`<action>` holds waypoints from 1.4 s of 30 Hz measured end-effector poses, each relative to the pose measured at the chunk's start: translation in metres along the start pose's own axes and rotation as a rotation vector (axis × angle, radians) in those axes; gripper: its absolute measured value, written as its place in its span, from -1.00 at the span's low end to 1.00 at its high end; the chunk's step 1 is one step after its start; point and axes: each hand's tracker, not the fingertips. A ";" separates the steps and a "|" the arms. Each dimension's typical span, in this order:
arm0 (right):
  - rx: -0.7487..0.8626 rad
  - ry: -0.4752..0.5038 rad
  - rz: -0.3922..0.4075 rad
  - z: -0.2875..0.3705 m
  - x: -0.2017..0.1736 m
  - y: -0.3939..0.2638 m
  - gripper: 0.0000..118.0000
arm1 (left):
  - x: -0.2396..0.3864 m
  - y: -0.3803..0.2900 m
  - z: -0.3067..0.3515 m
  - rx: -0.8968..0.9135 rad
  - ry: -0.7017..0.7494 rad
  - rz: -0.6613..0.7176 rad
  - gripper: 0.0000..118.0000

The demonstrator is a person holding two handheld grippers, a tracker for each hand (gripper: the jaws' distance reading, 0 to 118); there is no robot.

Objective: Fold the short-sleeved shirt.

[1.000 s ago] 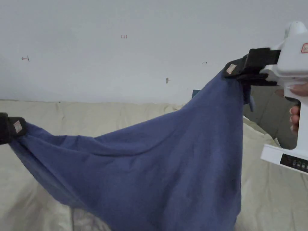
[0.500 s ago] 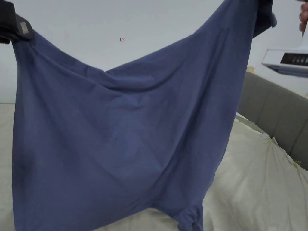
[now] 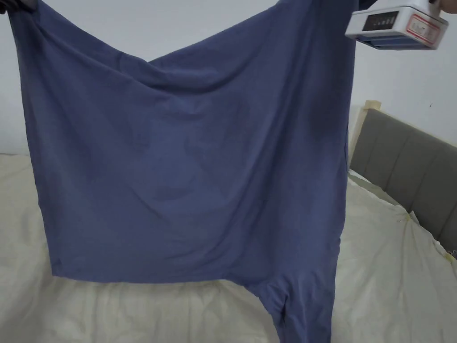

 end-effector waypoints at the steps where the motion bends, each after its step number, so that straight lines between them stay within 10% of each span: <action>1: 0.000 -0.005 0.000 -0.009 -0.002 0.000 -0.89 | -0.003 0.002 -0.010 0.003 0.013 0.001 -0.88; 26: -0.096 -0.094 0.038 -0.120 0.025 -0.124 -0.89 | -0.076 -0.082 -0.116 -0.157 0.038 0.048 -0.88; 42: -0.245 0.062 0.056 0.042 0.038 -0.222 -0.89 | -0.083 -0.200 0.022 -0.305 -0.076 0.031 -0.88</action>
